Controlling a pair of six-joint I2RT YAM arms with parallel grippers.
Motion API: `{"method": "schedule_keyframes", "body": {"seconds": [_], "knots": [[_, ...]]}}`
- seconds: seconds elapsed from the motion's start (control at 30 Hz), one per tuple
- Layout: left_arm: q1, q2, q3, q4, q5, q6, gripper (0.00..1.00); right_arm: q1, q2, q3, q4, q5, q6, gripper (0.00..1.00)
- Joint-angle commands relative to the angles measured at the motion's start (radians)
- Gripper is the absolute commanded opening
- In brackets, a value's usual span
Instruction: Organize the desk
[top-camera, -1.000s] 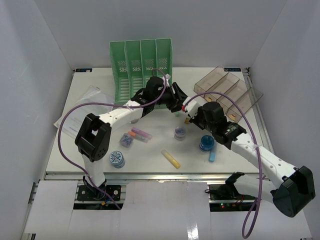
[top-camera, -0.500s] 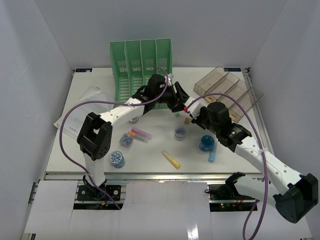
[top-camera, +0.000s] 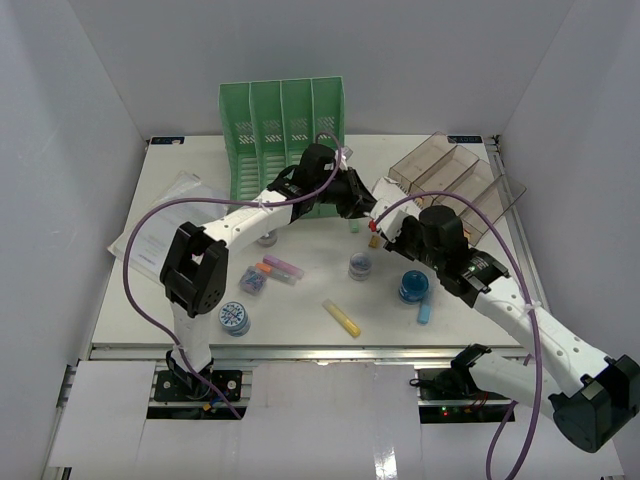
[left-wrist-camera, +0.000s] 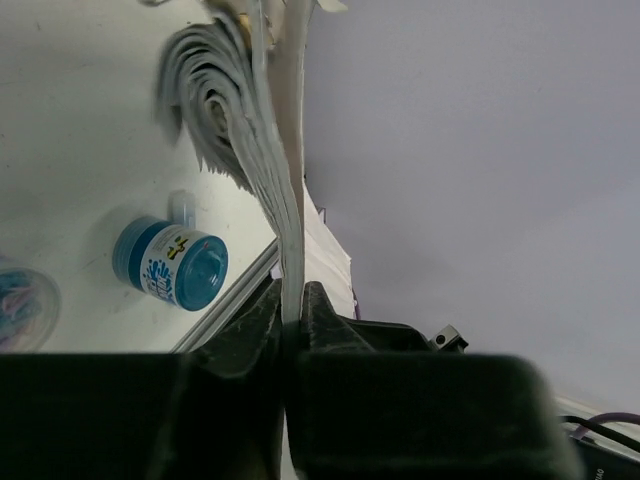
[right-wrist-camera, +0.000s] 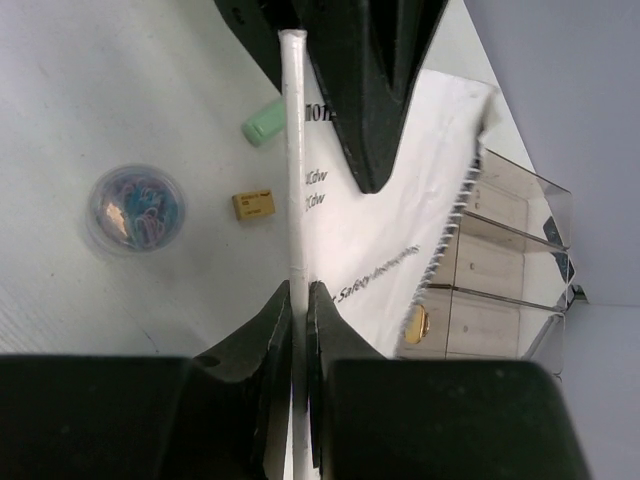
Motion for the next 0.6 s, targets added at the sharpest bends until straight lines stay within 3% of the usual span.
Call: {"method": "schedule_keyframes", "body": {"seconds": [0.0,0.17,0.27,0.37,0.43,0.57], "knots": [[-0.003,-0.019,0.053,-0.010,0.014,0.050,0.00,0.008,-0.051,0.037,0.104,-0.097,-0.017,0.11],[-0.003,-0.082,0.084,-0.048,-0.002,0.148,0.00,0.007,-0.051,0.076,0.075,-0.110,-0.020,0.34],[-0.003,-0.136,0.091,-0.109,-0.052,0.249,0.00,0.007,-0.049,0.110,0.048,-0.118,-0.019,0.69],[0.003,-0.206,0.071,-0.142,-0.121,0.298,0.00,-0.005,-0.054,0.129,0.031,-0.146,0.002,0.94],[0.013,-0.240,0.061,-0.162,-0.152,0.325,0.00,-0.023,-0.061,0.156,0.009,-0.187,0.030,0.98],[0.022,-0.292,0.084,-0.243,-0.235,0.402,0.00,-0.091,-0.093,0.189,-0.023,-0.293,0.066,0.94]]}}
